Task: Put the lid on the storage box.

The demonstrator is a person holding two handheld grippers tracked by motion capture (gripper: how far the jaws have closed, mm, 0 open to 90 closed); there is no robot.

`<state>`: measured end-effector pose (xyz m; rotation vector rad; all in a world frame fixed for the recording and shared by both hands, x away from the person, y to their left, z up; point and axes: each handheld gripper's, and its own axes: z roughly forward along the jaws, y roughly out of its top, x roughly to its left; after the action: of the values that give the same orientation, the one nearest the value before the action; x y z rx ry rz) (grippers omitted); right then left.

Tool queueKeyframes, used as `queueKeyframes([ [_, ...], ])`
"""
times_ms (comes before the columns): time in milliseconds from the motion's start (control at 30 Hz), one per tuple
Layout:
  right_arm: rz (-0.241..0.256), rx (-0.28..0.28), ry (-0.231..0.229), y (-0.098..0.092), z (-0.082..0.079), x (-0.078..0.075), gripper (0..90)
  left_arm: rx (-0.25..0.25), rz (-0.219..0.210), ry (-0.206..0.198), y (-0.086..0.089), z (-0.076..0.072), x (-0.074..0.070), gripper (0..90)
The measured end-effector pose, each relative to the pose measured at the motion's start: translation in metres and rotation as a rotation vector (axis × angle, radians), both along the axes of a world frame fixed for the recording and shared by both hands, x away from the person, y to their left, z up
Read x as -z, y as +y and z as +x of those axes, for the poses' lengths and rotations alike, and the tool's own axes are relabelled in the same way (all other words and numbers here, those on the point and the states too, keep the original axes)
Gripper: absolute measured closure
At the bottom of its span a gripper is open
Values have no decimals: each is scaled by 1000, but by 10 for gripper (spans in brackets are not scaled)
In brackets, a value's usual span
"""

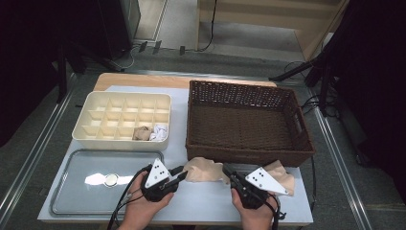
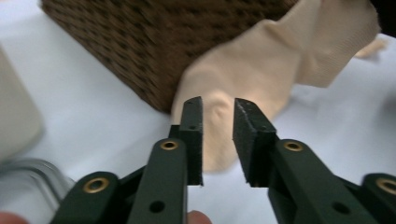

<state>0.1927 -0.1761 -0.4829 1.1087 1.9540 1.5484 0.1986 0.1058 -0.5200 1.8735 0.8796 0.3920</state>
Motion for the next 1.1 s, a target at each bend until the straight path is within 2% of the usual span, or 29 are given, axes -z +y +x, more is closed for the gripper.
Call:
queueKeyframes([
  [100, 11, -35, 17, -1, -10, 5, 900, 23, -15, 15, 3, -6, 2, 690],
  [200, -8, -93, 27, -3, -22, 15, 900, 13, -57, 26, 8, -5, 0, 646],
  [267, -23, -130, 52, -3, -30, 20, 900, 3, -90, 45, 11, -1, -2, 626],
  [333, -60, -155, 89, -2, -34, 27, 900, -8, -121, 62, 13, 3, -2, 596],
  [467, -146, -150, 141, -5, -39, 37, 900, -4, -186, 78, 18, 4, -6, 560],
  [567, -189, -144, 161, -12, -40, 40, 900, 20, -197, 95, 19, 8, -6, 519],
  [700, -173, -137, 203, -20, -37, 42, 893, 45, -192, 142, 16, 9, -4, 474],
  [800, -106, -142, 210, -25, -38, 39, 824, 41, -175, 159, 16, 4, -2, 475],
  [833, -91, -132, 192, -28, -38, 38, 802, 43, -166, 162, 16, 2, -1, 475],
  [933, -45, -85, 160, -33, -39, 33, 787, 35, -131, 172, 14, -4, 2, 476],
  [1000, -34, -43, 146, -35, -39, 32, 779, 34, -105, 173, 12, -8, 4, 480],
  [1067, -27, 6, 148, -37, -39, 33, 765, 31, -72, 180, 9, -11, 6, 486],
  [1100, -8, 26, 151, -39, -39, 33, 753, 30, -61, 186, 7, -12, 8, 489],
])
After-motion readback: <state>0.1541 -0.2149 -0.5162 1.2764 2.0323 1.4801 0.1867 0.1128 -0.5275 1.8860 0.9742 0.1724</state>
